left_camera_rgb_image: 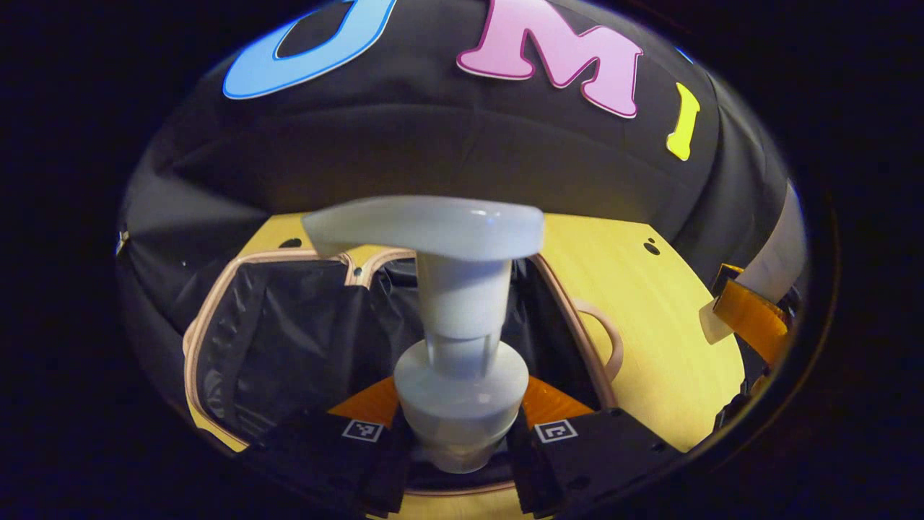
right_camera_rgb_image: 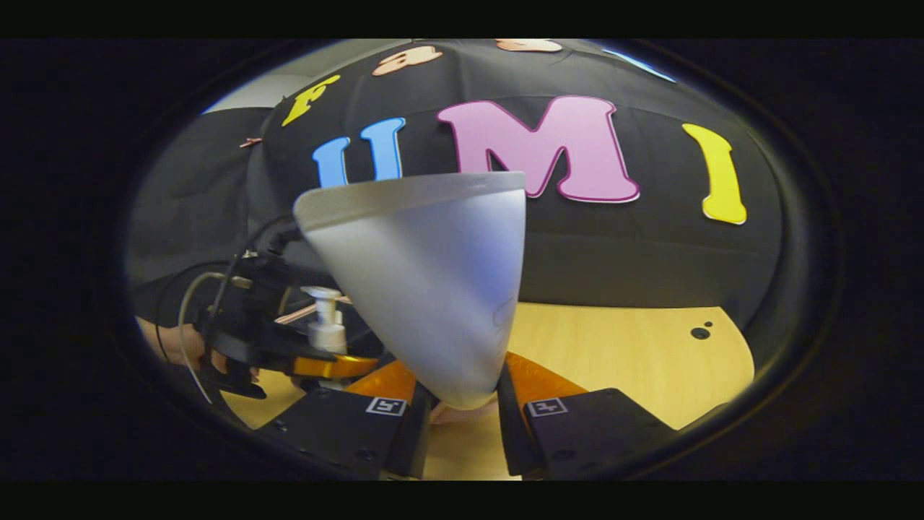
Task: First open the suitcase, pack the skin care products into it, and then close the suitcase.
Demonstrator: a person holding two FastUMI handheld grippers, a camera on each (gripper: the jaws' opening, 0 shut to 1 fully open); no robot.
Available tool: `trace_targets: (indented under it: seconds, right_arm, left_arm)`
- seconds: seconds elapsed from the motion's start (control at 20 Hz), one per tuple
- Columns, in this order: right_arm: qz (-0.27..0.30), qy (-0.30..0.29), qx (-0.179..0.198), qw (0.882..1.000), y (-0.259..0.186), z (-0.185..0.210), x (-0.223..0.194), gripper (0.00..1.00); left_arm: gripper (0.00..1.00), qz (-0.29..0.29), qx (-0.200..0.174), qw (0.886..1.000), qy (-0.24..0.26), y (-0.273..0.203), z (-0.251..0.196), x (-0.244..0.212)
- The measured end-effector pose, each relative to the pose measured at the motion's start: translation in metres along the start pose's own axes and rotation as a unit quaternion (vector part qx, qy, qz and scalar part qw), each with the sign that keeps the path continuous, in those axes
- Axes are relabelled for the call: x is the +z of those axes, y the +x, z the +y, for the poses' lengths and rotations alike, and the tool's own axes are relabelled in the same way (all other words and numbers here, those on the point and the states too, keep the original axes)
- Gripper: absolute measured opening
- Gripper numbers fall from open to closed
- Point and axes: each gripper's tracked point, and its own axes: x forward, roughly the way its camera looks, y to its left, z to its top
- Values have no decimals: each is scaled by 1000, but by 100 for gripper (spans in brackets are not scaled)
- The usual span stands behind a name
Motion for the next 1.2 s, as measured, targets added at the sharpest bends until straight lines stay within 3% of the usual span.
trace_targets:
  seconds: [0.05,0.25,0.5,0.65,0.8,0.9,1.05,1.2]
  right_arm:
    - [8,2,8,1000,4,5,-6,45]
    - [33,16,31,999,10,12,-22,45]
    - [67,36,41,996,19,12,-31,45]
    - [80,33,45,995,25,18,-33,45]
    - [95,33,45,994,30,30,-33,45]
    - [104,38,43,993,36,36,-36,45]
    - [120,41,31,991,51,51,-48,45]
    - [160,36,15,986,67,62,-76,45]
  left_arm:
    - [61,19,6,1000,1,10,4,-8]
    - [61,89,43,995,11,40,21,-27]
    - [66,124,93,988,21,57,36,-26]
    - [65,109,86,990,5,56,34,-24]
    - [86,55,61,996,-29,26,30,-13]
    - [93,-10,57,997,-41,-13,35,3]
    - [95,-83,100,991,-36,-90,52,4]
    - [96,-127,113,984,-47,-167,43,-11]
